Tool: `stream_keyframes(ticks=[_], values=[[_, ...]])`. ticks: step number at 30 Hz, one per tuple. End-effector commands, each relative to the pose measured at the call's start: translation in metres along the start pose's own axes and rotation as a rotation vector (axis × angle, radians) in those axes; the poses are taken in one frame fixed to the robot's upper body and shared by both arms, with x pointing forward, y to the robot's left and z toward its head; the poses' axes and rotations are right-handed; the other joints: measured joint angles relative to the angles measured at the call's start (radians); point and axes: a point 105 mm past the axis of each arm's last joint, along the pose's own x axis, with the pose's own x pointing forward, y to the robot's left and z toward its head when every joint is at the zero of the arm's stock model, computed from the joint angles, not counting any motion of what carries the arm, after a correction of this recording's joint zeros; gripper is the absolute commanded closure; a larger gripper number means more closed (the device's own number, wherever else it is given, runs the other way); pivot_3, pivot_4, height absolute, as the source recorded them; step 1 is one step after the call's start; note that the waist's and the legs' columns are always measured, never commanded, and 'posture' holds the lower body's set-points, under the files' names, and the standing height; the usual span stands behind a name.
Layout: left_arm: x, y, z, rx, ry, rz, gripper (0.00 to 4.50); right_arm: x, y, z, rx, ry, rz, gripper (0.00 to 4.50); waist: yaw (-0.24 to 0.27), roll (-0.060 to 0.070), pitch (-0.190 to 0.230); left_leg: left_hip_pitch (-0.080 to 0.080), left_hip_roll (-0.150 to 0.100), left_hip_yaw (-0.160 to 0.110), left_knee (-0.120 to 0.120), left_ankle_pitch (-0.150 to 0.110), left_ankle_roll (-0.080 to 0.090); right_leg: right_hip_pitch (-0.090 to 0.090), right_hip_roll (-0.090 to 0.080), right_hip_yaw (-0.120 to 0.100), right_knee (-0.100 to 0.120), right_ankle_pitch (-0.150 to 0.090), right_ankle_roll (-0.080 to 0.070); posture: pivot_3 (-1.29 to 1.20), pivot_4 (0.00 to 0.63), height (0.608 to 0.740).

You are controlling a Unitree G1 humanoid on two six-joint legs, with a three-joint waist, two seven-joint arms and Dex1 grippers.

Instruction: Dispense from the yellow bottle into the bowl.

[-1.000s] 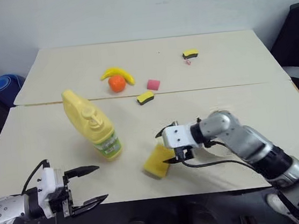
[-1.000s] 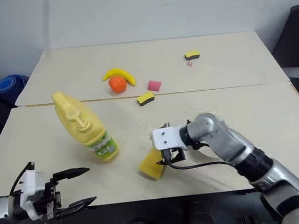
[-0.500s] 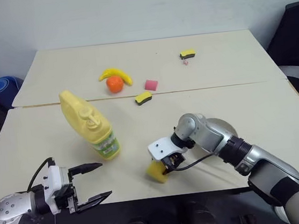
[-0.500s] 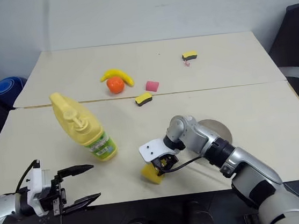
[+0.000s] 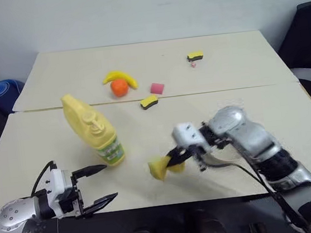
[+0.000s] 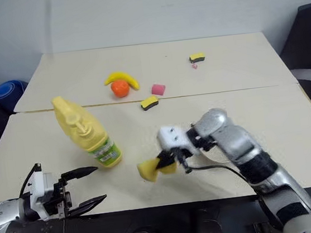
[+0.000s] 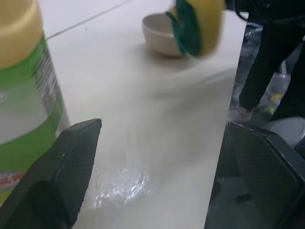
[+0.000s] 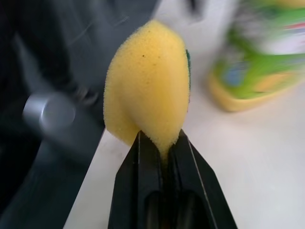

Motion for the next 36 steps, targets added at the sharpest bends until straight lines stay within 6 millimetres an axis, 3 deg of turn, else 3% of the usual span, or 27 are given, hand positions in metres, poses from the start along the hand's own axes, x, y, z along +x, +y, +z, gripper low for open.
stream_keyframes(ticks=[1, 2, 6, 8, 11, 13, 17, 22, 27, 30, 32, 36], values=[[0.015, -0.006, 0.011, 0.017, -0.059, -0.058, 0.00, -0.068, -0.021, -0.003, 0.085, -0.013, -0.295, 4.47, 0.006, 0.000, 0.000, 0.000, 0.000, 0.000, 0.000, 0.000, 0.000, 0.000, 0.000, 0.000, -0.001, 0.000, 0.000, 0.00, 0.150, 0.740], [0.018, -0.007, 0.012, 0.017, -0.066, -0.067, 0.00, -0.084, -0.025, -0.009, 0.115, 0.010, -0.365, 4.47, 0.007, -0.001, 0.000, 0.000, 0.000, 0.000, 0.000, -0.001, 0.001, 0.000, 0.000, 0.000, -0.001, 0.000, 0.000, 0.00, 0.150, 0.740], [0.034, -0.009, 0.014, 0.016, -0.104, -0.104, 0.00, -0.187, -0.037, -0.081, 0.283, 0.220, -0.762, 4.47, 0.002, 0.000, 0.000, 0.000, 0.000, 0.001, 0.000, -0.001, 0.002, 0.001, 0.000, 0.000, -0.005, 0.000, 0.000, 0.00, 0.150, 0.740], [0.037, -0.007, 0.013, 0.014, -0.113, -0.111, 0.00, -0.224, -0.036, -0.108, 0.348, 0.281, -0.926, 4.47, 0.001, 0.000, 0.000, 0.001, 0.000, 0.004, 0.000, -0.001, 0.003, 0.002, 0.001, 0.000, -0.004, 0.001, 0.001, 0.00, 0.150, 0.740], [0.037, -0.004, 0.014, 0.018, -0.120, -0.111, 0.00, -0.252, -0.027, -0.142, 0.387, 0.408, -1.035, 4.47, -0.010, 0.001, 0.000, 0.000, 0.000, 0.010, 0.000, 0.000, 0.002, 0.002, 0.003, 0.003, 0.000, 0.000, 0.001, 0.00, 0.150, 0.740], [0.037, -0.002, 0.015, 0.023, -0.122, -0.105, 0.00, -0.261, -0.026, -0.154, 0.421, 0.374, -1.100, 4.47, -0.019, 0.001, 0.001, 0.002, 0.001, 0.013, 0.000, 0.001, 0.002, 0.002, 0.003, 0.002, 0.000, 0.000, 0.000, 0.00, 0.150, 0.740], [0.036, 0.000, 0.015, 0.021, -0.120, -0.104, 0.00, -0.262, -0.025, -0.159, 0.427, 0.319, -1.122, 3.38, -0.026, 0.002, 0.001, 0.004, 0.001, 0.015, 0.000, 0.002, 0.001, 0.002, 0.003, 0.009, 0.002, 0.001, -0.001, 0.00, 0.150, 0.740], [0.018, 0.010, 0.009, 0.004, -0.099, 0.001, 0.00, -0.256, -0.022, -0.128, 0.248, 0.209, -1.049, 1.72, -0.022, 0.003, 0.001, 0.004, 0.001, 0.015, 0.000, 0.002, 0.001, 0.001, 0.003, 0.010, 0.001, 0.002, -0.001, 0.00, 0.150, 0.740], [-0.018, 0.016, -0.005, -0.038, -0.032, 0.160, 0.00, -0.240, -0.017, -0.101, 0.125, 0.228, -0.948, 0.04, -0.019, 0.003, 0.002, 0.003, 0.002, 0.014, 0.000, 0.001, 0.002, 0.001, 0.003, 0.010, -0.002, 0.002, 0.000, 0.00, 0.150, 0.740], [-0.037, 0.015, -0.011, -0.069, -0.004, 0.224, 0.00, -0.233, -0.017, -0.098, 0.116, 0.266, -0.933, 0.04, -0.019, 0.003, 0.002, 0.003, 0.002, 0.014, 0.000, -0.001, 0.003, 0.001, 0.003, 0.011, -0.002, 0.002, 0.000, 0.00, 0.150, 0.740], [-0.048, 0.018, -0.010, -0.086, -0.009, 0.268, 0.00, -0.215, -0.014, -0.090, 0.148, 0.197, -0.868, 0.04, -0.018, 0.003, 0.002, 0.003, 0.002, 0.014, 0.000, -0.002, 0.003, -0.001, 0.003, 0.011, -0.002, 0.002, 0.000, 0.00, 0.150, 0.740], [-0.059, 0.017, -0.003, -0.122, -0.005, 0.261, 0.00, -0.138, 0.023, -0.068, 0.165, 0.087, -0.505, 0.04, -0.004, 0.003, 0.001, 0.003, 0.004, 0.012, 0.000, -0.002, 0.002, -0.002, 0.003, 0.010, -0.002, 0.001, -0.001, 0.00, 0.150, 0.740]])
